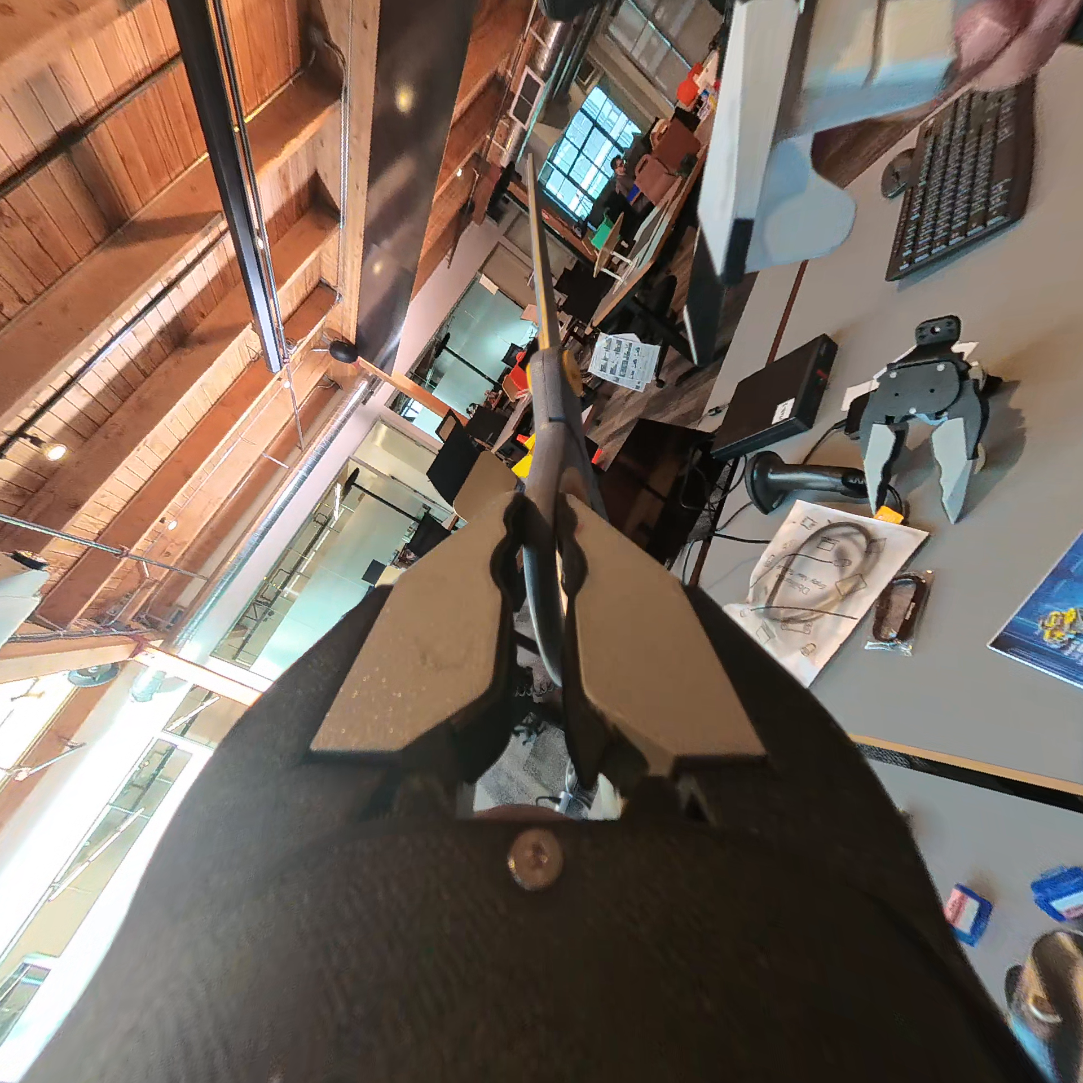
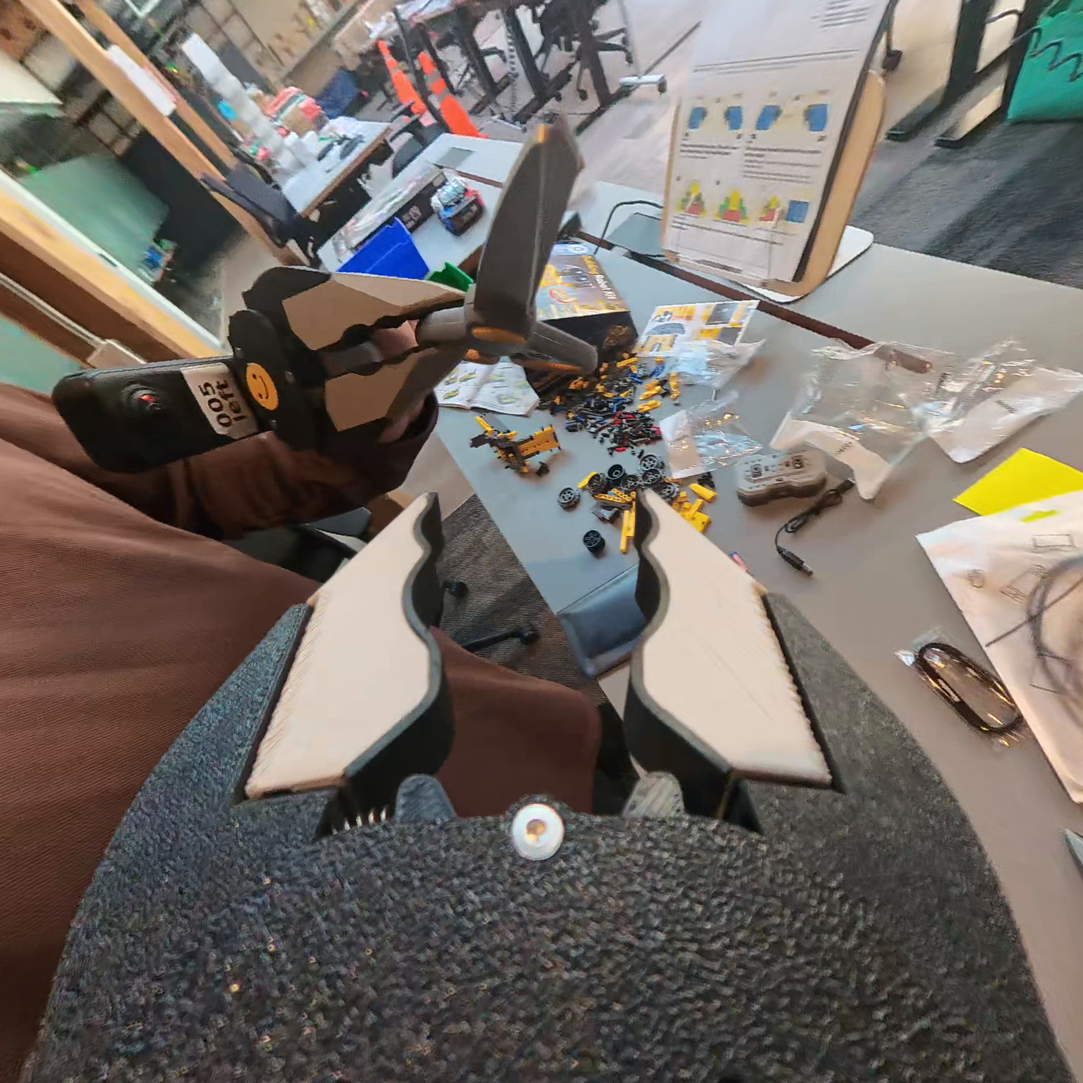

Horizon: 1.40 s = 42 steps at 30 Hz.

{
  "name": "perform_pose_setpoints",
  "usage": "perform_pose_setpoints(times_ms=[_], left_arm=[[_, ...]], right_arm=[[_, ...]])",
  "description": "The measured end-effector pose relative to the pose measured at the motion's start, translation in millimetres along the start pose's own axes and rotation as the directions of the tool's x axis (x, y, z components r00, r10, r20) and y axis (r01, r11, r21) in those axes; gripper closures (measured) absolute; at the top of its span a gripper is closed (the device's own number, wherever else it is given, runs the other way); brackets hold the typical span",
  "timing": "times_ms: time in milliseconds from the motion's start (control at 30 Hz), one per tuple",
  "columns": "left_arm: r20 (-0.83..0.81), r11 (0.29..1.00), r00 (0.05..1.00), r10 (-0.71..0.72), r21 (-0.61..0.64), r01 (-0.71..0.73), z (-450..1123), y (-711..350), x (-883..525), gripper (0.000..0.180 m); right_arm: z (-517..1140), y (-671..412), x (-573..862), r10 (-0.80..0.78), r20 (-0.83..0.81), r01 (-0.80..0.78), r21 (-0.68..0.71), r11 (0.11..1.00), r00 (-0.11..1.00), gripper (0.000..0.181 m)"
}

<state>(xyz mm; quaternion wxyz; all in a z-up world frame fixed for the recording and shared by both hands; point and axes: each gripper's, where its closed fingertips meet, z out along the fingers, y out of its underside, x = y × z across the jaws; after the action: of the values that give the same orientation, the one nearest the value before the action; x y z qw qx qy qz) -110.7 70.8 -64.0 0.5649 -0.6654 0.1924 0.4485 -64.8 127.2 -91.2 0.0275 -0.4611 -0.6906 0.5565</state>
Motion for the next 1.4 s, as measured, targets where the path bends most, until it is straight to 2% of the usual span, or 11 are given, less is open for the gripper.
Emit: perform_pose_setpoints(times_ms=[400,733,1133,1400], left_arm=[[-0.022,0.998,1.000,0.018,0.059,-0.017,7,-21,4,0.172],[-0.024,0.995,1.000,0.011,0.098,-0.008,11,-33,4,0.172],[-0.031,0.991,1.000,0.005,0.131,-0.001,18,-44,6,0.172],[-0.049,0.989,0.999,0.023,0.150,-0.016,20,-48,9,0.172]], right_arm=[[14,12,-45,0.069,0.349,-0.045,-0.076,0.996,0.935,0.114],[6,8,-78,0.170,0.637,-0.141,-0.097,0.985,0.752,0.113],[16,13,-90,0.219,0.754,-0.168,-0.145,0.975,0.619,0.113],[22,24,-106,0.231,0.818,-0.122,-0.196,0.973,0.526,0.114]])
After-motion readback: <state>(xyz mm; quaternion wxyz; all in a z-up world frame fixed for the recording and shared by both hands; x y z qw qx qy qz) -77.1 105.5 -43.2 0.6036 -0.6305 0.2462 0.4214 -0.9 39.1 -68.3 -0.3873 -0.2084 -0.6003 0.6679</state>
